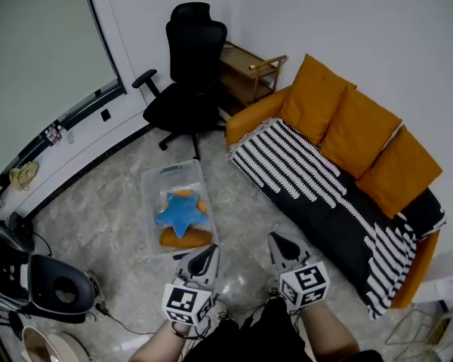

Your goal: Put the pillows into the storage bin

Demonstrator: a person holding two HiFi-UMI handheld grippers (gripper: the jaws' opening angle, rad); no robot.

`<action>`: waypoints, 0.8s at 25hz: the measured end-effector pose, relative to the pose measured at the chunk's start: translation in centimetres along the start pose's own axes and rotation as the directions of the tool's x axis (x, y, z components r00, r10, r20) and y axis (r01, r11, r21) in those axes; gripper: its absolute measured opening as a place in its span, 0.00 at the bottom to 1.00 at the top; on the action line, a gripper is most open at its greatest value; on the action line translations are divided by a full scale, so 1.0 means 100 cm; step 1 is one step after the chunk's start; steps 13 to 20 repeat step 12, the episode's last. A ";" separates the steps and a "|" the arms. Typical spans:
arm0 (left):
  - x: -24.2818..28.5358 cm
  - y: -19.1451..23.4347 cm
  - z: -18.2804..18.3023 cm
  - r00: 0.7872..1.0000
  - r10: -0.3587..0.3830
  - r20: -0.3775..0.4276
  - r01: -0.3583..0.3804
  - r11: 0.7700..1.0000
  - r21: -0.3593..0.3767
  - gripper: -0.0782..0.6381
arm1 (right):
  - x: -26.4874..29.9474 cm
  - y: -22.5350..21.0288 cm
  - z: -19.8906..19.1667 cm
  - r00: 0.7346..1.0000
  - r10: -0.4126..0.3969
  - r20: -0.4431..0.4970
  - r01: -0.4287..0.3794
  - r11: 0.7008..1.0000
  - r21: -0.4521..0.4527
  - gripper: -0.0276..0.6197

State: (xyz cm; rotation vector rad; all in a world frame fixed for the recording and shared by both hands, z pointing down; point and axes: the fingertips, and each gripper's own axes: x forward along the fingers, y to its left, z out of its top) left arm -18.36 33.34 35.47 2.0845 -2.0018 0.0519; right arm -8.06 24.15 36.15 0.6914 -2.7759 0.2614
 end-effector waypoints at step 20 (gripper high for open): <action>0.001 -0.003 0.003 1.000 -0.008 0.004 0.008 1.000 0.012 0.12 | -0.002 0.001 0.002 1.000 -0.001 0.002 0.001 1.000 -0.001 0.05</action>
